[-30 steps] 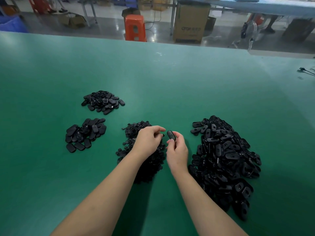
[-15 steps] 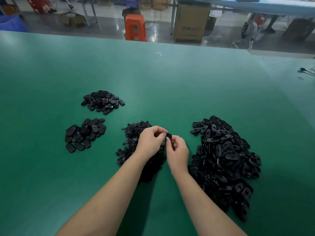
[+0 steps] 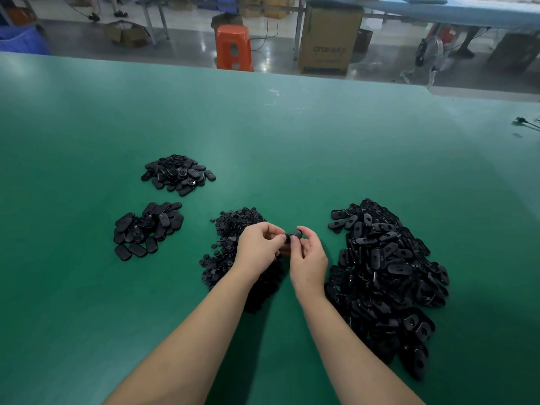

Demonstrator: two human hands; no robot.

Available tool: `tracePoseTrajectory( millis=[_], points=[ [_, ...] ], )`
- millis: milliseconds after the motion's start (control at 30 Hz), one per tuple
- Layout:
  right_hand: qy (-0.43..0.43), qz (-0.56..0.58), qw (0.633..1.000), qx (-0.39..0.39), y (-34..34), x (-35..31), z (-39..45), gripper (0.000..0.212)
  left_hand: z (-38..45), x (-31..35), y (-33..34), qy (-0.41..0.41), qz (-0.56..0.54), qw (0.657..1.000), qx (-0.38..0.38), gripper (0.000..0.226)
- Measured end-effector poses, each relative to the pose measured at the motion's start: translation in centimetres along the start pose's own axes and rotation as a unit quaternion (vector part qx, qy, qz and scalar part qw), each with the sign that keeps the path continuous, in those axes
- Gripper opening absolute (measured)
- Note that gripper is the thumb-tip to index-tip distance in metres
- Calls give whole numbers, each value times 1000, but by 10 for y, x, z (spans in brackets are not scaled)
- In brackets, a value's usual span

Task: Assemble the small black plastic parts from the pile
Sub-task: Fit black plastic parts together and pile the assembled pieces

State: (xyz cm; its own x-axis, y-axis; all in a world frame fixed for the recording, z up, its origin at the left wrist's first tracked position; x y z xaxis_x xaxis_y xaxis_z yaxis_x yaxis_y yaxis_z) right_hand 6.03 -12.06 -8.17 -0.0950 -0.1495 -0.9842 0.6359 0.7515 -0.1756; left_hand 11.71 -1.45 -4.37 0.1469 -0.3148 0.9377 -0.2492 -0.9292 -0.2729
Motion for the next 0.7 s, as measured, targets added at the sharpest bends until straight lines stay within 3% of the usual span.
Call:
tracePoseTrajectory(
  millis=[700],
  points=[
    [-2,-14,1000,5,-3,-3,2,14,2,16,7,30,145,989,27,7]
  ],
)
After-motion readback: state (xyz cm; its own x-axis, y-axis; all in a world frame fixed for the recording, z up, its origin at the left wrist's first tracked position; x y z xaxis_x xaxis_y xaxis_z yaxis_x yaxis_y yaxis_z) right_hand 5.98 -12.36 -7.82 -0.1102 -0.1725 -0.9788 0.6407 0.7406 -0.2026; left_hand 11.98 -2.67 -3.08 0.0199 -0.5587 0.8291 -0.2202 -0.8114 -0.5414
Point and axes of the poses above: each hand's wrist, its own z-axis towards the middle knuckle, its own y-axis out of the palm, x = y × z, the point moved 2 cm from there along z, towards the middle knuckle, and after that the axes turned 1 degree about z, right-handed, at the moved point
